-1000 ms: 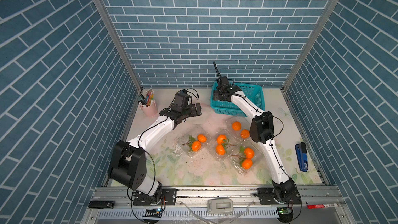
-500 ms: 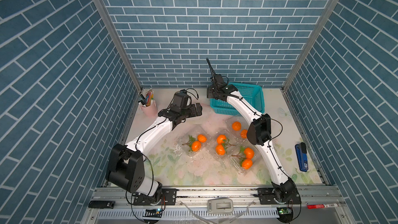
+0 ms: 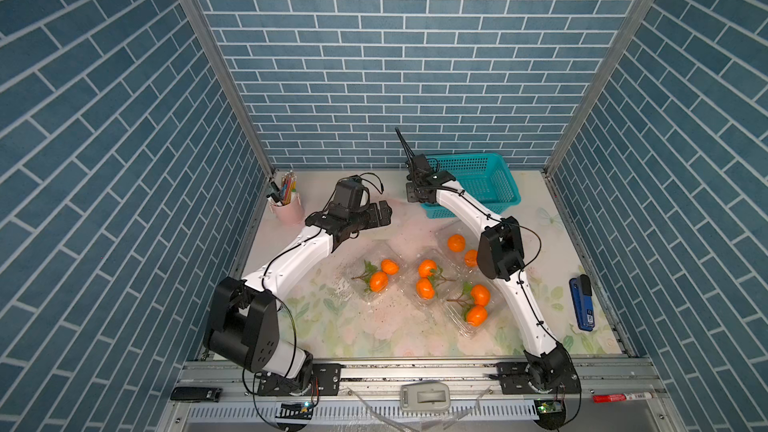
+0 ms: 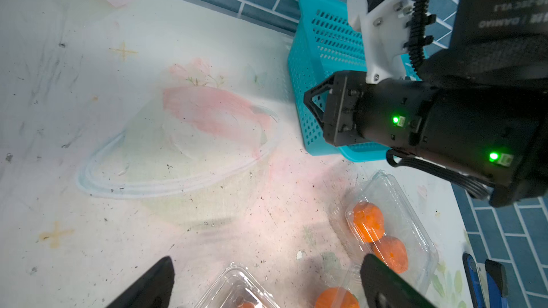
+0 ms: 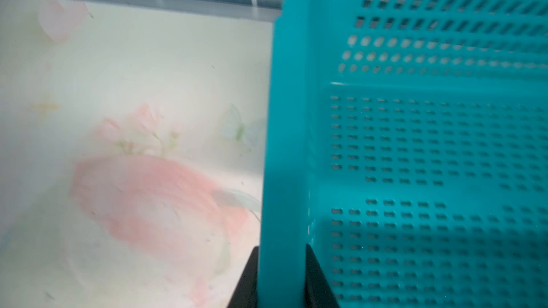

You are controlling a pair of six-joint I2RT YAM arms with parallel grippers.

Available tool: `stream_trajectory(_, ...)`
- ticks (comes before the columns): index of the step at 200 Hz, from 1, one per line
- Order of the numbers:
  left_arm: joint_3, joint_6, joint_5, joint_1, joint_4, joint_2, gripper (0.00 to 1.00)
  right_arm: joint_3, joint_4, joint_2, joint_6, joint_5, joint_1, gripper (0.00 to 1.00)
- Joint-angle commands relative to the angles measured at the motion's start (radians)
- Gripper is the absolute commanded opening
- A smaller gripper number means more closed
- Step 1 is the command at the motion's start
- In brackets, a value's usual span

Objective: Take oranges out of containers
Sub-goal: Move the basket to the corner of the board, then move the packing box to the center of the board.

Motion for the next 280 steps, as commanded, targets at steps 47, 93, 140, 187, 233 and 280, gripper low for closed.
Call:
stream_trajectory(47,0.094,-0.023,0.027,-0.063,0.010,0.115,0.99,-0.386,0.100,-0.269,-0.126,-0.010,-0.197,0.01)
stream_trajectory(93,0.161,-0.030,0.028,-0.100,0.003,0.178,0.99,-0.528,0.181,-0.343,-0.233,-0.037,-0.261,0.01)
stream_trajectory(140,0.207,-0.013,0.009,-0.106,-0.079,0.194,0.99,-0.513,0.186,-0.324,-0.283,-0.013,-0.276,0.02)
stream_trajectory(187,0.249,0.055,-0.201,-0.105,-0.331,0.142,0.99,-0.491,0.152,-0.395,-0.203,-0.077,-0.272,0.46)
stream_trajectory(233,0.107,-0.017,-0.341,-0.041,-0.476,-0.013,0.99,-0.556,0.152,-0.540,-0.131,-0.153,-0.191,0.79)
stream_trajectory(280,-0.174,-0.121,-0.256,0.037,-0.454,-0.292,0.99,-0.753,0.262,-0.630,-0.009,-0.320,-0.034,0.93)
